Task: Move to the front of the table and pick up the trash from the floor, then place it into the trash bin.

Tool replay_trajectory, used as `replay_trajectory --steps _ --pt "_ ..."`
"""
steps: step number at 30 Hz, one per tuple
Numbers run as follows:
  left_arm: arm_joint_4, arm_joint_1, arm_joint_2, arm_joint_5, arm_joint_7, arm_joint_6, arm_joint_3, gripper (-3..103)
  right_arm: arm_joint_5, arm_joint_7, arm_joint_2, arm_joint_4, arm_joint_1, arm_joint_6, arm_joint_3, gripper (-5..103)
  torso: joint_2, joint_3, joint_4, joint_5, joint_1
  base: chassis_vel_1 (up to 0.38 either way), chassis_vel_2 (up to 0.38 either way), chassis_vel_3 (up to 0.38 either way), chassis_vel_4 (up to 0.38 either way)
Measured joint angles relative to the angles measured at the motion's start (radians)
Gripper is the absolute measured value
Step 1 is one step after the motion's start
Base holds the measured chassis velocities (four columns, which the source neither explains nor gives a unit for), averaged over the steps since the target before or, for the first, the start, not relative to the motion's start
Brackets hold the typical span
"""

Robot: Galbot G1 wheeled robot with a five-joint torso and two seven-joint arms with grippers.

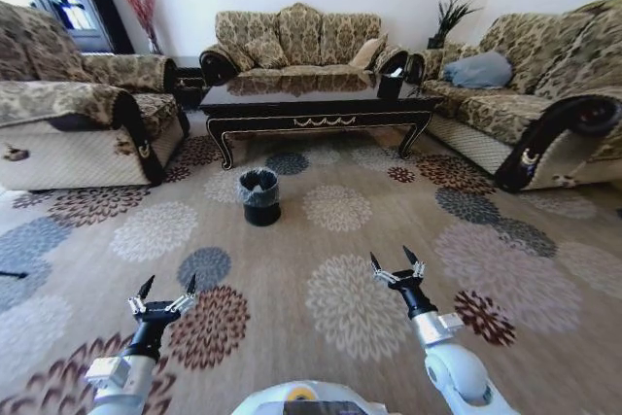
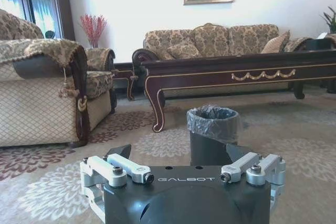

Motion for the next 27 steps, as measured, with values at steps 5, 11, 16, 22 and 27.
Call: replay_trajectory --steps 5,11,16,22,27 --pt "0.000 0.000 0.000 0.000 0.000 0.000 0.000 100 0.000 0.000 0.000 0.000 0.000 0.000 0.000 100 0.000 0.000 -0.0006 -0.0008 0.000 0.324 -0.346 -0.368 0.310" --pt "0.000 0.000 0.000 0.000 0.000 0.000 0.000 100 0.000 0.000 0.000 0.000 0.000 0.000 0.000 100 0.000 0.000 -0.0002 -0.0008 0.000 0.364 -0.344 -0.348 0.358" --pt "0.000 0.000 0.000 0.000 0.000 0.000 0.000 100 0.000 0.000 0.000 0.000 0.000 0.000 0.000 100 0.000 0.000 -0.0005 0.0002 0.000 0.318 -0.338 -0.334 0.306" --pt "0.000 0.000 0.000 0.000 0.000 0.000 0.000 100 0.000 0.000 0.000 0.000 -0.001 0.000 0.000 100 0.000 -0.001 -0.0003 0.0000 0.000 0.163 -0.206 -0.158 0.196" --pt "0.000 0.000 0.000 0.000 0.000 0.000 0.000 100 0.000 0.000 0.000 0.000 0.000 0.000 0.000 100 0.000 0.000 -0.0003 0.0001 0.000 -0.038 0.010 0.019 -0.015"
